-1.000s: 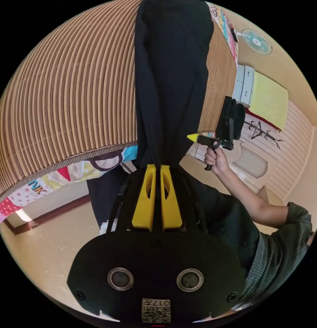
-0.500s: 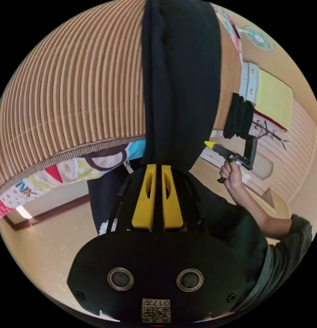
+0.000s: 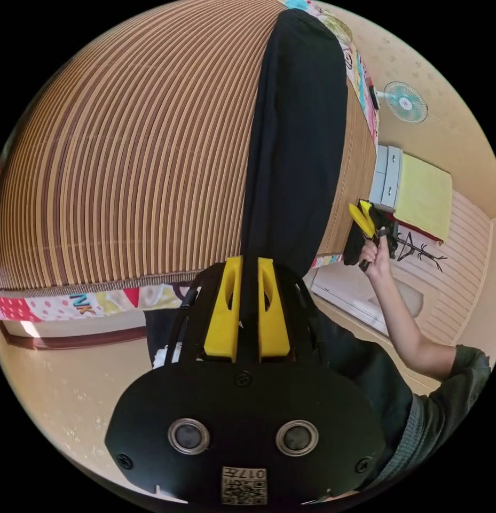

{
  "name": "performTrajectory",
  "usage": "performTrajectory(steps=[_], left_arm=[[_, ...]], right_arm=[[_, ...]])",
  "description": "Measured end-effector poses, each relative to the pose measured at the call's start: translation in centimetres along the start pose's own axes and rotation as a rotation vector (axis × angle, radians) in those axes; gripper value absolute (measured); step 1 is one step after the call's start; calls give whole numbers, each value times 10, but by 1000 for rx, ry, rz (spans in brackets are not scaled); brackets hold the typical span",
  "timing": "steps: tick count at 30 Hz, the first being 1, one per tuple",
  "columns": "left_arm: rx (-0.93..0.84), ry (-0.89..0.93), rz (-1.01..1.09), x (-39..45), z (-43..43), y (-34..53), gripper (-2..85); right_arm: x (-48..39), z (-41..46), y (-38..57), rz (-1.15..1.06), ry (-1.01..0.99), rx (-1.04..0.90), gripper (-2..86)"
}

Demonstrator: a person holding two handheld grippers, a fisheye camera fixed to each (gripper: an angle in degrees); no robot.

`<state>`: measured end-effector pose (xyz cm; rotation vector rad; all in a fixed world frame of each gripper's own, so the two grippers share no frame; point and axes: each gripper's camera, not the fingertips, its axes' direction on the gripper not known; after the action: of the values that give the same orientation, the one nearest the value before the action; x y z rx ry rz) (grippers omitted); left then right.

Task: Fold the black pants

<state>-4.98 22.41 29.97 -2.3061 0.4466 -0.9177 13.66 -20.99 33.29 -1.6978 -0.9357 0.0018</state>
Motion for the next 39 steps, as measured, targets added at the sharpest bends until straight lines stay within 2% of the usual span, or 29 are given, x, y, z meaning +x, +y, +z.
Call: performTrajectory(steps=[5, 9, 12, 15, 19, 22, 27, 32, 34, 37, 38, 39], left_arm=[[-20, -54, -24, 20, 21, -22, 58], [0, -83, -78, 27, 31, -20, 57], [13, -100, -104, 32, 32, -16, 50], [-2, -143, -113, 39, 31, -15, 27], [-40, -183, -63, 52, 32, -20, 9], [-25, -197, -15, 60, 27, -19, 16], [-12, -101, 18, 60, 22, -16, 46], [-148, -132, 101, 69, 42, -16, 44], [-263, -125, 112, 72, 56, -15, 6], [-351, -70, 141, 77, 54, -13, -6], [-367, -16, 171, 80, 52, -11, -8], [-400, 142, 250, 87, 48, -7, -9]], right_arm=[[-5, 21, -116, -2, -16, 39, 92], [-4, 44, -177, 51, 74, -35, 69], [-6, 48, -200, 27, 55, -98, 29], [-8, 23, -206, -6, 217, -31, 21], [7, 11, -207, 13, 125, -13, 28], [13, 11, -194, -25, 52, -78, 55], [25, 45, -110, -97, 50, -338, 94], [42, 72, -7, -12, -119, -464, 94], [45, 81, 28, 7, -129, -525, 89], [49, 74, 68, 44, -309, -522, 60], [49, 61, 77, 48, -433, -453, 49], [50, 47, 85, 39, -562, -383, 40]])
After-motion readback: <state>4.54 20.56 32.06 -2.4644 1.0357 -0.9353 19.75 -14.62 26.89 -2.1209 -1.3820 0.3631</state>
